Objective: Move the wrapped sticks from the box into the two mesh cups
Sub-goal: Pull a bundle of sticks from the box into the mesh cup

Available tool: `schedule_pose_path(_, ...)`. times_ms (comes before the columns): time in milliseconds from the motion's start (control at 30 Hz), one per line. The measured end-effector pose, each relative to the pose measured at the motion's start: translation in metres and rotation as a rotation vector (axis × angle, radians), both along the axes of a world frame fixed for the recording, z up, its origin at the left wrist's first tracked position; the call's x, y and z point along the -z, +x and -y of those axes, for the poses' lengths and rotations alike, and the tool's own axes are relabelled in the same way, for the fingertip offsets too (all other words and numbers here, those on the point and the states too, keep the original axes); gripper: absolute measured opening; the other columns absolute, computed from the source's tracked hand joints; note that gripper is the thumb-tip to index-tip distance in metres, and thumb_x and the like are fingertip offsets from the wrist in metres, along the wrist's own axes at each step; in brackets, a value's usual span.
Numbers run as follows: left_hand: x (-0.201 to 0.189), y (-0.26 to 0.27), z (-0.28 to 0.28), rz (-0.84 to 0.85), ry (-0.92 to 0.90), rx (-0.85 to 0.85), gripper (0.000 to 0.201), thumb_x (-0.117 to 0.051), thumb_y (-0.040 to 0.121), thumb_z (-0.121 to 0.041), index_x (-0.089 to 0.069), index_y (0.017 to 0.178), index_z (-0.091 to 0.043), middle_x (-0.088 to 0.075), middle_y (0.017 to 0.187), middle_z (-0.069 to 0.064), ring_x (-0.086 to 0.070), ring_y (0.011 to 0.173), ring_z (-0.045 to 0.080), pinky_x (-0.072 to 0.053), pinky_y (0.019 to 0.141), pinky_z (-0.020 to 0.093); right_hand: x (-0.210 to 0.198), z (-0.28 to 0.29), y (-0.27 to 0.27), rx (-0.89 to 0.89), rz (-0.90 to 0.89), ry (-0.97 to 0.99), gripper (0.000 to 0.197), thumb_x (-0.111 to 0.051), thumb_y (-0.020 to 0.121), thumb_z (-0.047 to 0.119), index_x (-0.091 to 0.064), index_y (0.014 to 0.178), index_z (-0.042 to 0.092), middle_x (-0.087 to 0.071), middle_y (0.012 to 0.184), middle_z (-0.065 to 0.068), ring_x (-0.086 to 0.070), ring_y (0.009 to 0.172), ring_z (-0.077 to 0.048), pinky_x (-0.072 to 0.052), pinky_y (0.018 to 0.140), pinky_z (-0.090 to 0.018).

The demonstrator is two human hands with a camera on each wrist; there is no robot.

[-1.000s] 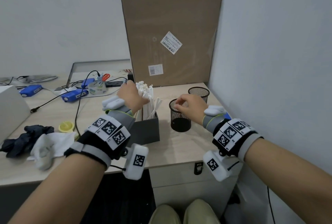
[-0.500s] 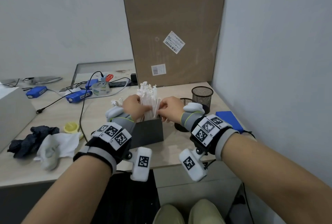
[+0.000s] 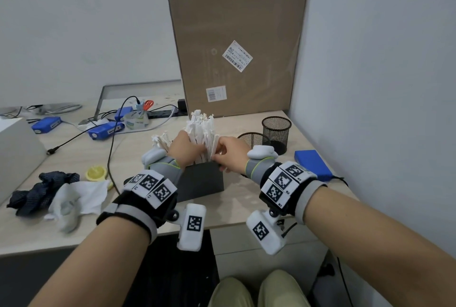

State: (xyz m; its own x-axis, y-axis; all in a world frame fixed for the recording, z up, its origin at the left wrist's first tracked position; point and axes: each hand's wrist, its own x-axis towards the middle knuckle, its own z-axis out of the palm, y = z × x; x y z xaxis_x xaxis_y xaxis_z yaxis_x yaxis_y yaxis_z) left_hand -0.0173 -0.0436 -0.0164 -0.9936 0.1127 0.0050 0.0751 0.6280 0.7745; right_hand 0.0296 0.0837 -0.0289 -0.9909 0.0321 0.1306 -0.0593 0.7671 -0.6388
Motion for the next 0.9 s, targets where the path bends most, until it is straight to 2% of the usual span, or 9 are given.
schedule_pose_path(100,-0.001,0.004,-0.002,0.035,0.097,-0.021,0.01,-0.063,0.078,-0.017,-0.062,0.083,-0.008,-0.061,0.077,0.007,-0.057,0.076,0.022,-0.048,0.065,0.031,-0.001,-0.001,0.003,-0.002,0.0,0.051,0.028,-0.061,0.086,0.019,-0.044,0.065,0.025,-0.072,0.077,-0.006,-0.069,0.063,-0.022,-0.044,0.051,-0.021)
schedule_pose_path(200,0.003,0.0,-0.001,0.057,0.151,-0.045,0.013,-0.062,0.082,-0.014,-0.057,0.07,-0.014,-0.055,0.069,0.004,-0.049,0.064,0.016,-0.038,0.053,0.024,-0.003,-0.002,0.004,-0.015,0.011,0.055,0.013,-0.064,0.084,0.025,-0.056,0.077,0.018,-0.072,0.089,-0.009,-0.07,0.078,-0.027,-0.051,0.063,-0.033)
schedule_pose_path(267,0.003,-0.001,-0.001,0.046,0.182,-0.034,0.012,-0.062,0.082,-0.016,-0.059,0.071,-0.016,-0.058,0.073,0.005,-0.051,0.065,0.017,-0.039,0.053,0.024,-0.005,-0.004,0.001,0.026,-0.023,0.058,0.017,-0.063,0.085,0.032,-0.061,0.088,0.015,-0.07,0.095,-0.009,-0.066,0.086,-0.027,-0.045,0.067,-0.032)
schedule_pose_path(400,0.002,-0.003,0.0,0.025,0.225,-0.008,0.019,-0.055,0.09,-0.022,-0.058,0.073,-0.016,-0.056,0.073,0.004,-0.048,0.065,0.015,-0.037,0.056,0.025,-0.01,-0.007,-0.009,0.126,-0.123,-0.005,0.023,-0.06,0.089,0.035,-0.064,0.091,0.012,-0.069,0.099,-0.005,-0.059,0.088,-0.022,-0.033,0.067,-0.024)
schedule_pose_path(533,0.0,-0.004,0.002,-0.02,0.293,-0.012,0.02,-0.049,0.095,-0.023,-0.063,0.096,-0.008,-0.064,0.086,0.009,-0.056,0.074,0.02,-0.043,0.065,0.028,-0.013,-0.003,-0.019,0.129,-0.183,-0.141,0.011,-0.062,0.086,0.017,-0.07,0.093,0.018,-0.069,0.093,-0.001,-0.059,0.084,-0.017,-0.036,0.07,-0.02)
schedule_pose_path(667,-0.001,-0.004,0.003,-0.061,0.335,0.062,0.019,-0.047,0.098,-0.027,-0.061,0.094,-0.015,-0.065,0.082,0.005,-0.061,0.08,0.02,-0.048,0.076,0.032,-0.014,0.005,-0.024,0.098,-0.204,-0.233,0.021,-0.064,0.082,0.011,-0.062,0.1,0.021,-0.06,0.077,0.004,-0.059,0.075,-0.018,-0.046,0.067,-0.027)
schedule_pose_path(733,-0.002,-0.003,0.003,-0.061,0.38,0.114,0.021,-0.048,0.097,-0.031,-0.063,0.101,-0.016,-0.069,0.091,0.007,-0.066,0.088,0.023,-0.053,0.084,0.037,-0.015,0.006,-0.026,0.091,-0.215,-0.255,0.02,-0.064,0.083,0.015,-0.057,0.1,0.021,-0.062,0.076,0.003,-0.061,0.076,-0.019,-0.048,0.068,-0.03)
schedule_pose_path(833,-0.002,0.0,0.004,-0.105,0.402,0.194,0.021,-0.048,0.098,-0.033,-0.064,0.097,-0.02,-0.07,0.087,0.0,-0.067,0.083,0.012,-0.054,0.074,0.024,-0.016,0.006,-0.03,0.092,-0.228,-0.319,0.012,-0.065,0.081,0.017,-0.056,0.086,0.023,-0.071,0.078,-0.004,-0.065,0.079,-0.02,-0.05,0.068,-0.029)
schedule_pose_path(900,-0.003,0.001,0.004,-0.106,0.4,0.241,0.019,-0.049,0.098,-0.03,-0.064,0.096,-0.019,-0.069,0.082,-0.006,-0.066,0.076,0.004,-0.05,0.066,0.015,-0.015,0.006,-0.033,0.082,-0.212,-0.393,0.015,-0.064,0.079,0.012,-0.057,0.076,0.025,-0.072,0.074,-0.006,-0.069,0.077,-0.022,-0.056,0.073,-0.036)
